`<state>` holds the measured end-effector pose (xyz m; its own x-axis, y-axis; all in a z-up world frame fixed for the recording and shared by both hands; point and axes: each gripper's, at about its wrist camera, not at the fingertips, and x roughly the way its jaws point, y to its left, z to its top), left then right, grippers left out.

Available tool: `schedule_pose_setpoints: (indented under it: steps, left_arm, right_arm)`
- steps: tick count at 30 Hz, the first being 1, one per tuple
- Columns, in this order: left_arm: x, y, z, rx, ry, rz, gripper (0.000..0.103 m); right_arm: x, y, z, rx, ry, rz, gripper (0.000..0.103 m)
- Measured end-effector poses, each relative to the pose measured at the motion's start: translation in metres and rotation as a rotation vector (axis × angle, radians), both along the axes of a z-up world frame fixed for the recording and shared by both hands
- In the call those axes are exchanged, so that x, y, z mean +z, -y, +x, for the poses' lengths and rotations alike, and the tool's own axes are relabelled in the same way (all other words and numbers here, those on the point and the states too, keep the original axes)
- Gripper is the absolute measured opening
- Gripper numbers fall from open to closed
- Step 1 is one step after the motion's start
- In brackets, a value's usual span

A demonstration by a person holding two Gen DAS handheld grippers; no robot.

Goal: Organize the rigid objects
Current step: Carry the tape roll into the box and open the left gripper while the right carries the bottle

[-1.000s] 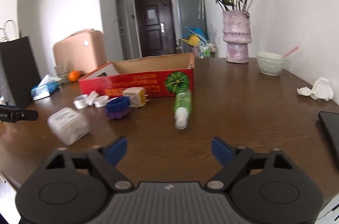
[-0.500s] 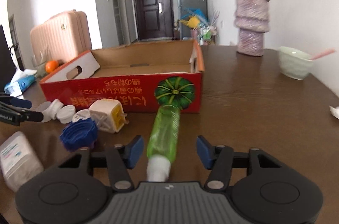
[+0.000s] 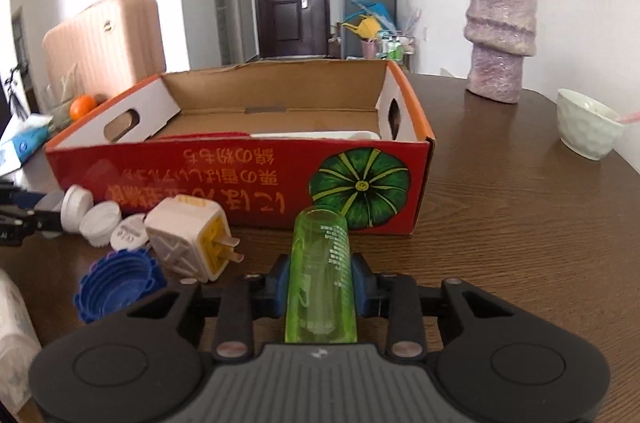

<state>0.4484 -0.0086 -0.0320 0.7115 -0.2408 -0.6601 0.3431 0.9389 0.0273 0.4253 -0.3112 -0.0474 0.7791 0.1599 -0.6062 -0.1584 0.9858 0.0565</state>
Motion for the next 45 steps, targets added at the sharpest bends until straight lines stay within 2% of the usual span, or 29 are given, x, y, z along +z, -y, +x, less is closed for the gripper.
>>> schedule_pose_setpoints:
  steps: [3,5,8,13,18,22,26,31,36,40,45]
  left_arm:
    - [0.013,-0.004,-0.016,0.007,0.044,-0.016,0.044]
    - [0.022,-0.011,-0.033,0.02,0.074,-0.053,0.044]
    - [0.03,-0.023,-0.058,0.039,0.071,-0.102,0.044]
    - [0.045,-0.043,-0.113,0.076,0.103,-0.126,0.044]
    - [0.06,-0.05,-0.158,0.091,0.131,-0.129,0.044]
    - [0.076,-0.052,-0.184,0.093,0.179,-0.159,0.044]
    - [0.08,-0.047,-0.191,0.086,0.179,-0.184,0.044]
    - [0.087,-0.035,-0.18,0.052,0.185,-0.211,0.044]
    - [0.09,-0.025,-0.137,0.036,0.133,-0.256,0.044]
    - [0.099,-0.014,-0.086,0.02,0.118,-0.251,0.044]
    - [0.111,0.003,0.001,0.039,0.122,-0.202,0.044]
  right_arm:
    - [0.007,-0.003,-0.015,-0.004,0.019,-0.006,0.03]
    - [0.015,-0.003,-0.033,-0.012,0.039,-0.016,0.03]
    - [0.029,0.0,-0.062,-0.02,0.065,-0.021,0.03]
    - [0.064,0.001,-0.119,-0.001,0.155,-0.014,0.03]
    - [0.097,0.0,-0.154,0.005,0.259,-0.008,0.03]
    - [0.117,-0.005,-0.181,0.037,0.328,-0.017,0.03]
    - [0.125,-0.001,-0.191,0.041,0.356,-0.014,0.03]
    - [0.136,0.001,-0.193,0.06,0.39,-0.033,0.03]
    - [0.143,-0.001,-0.171,0.087,0.404,-0.054,0.03]
    - [0.15,0.0,-0.124,0.111,0.397,-0.044,0.03]
    - [0.152,0.0,-0.03,0.134,0.326,-0.02,0.03]
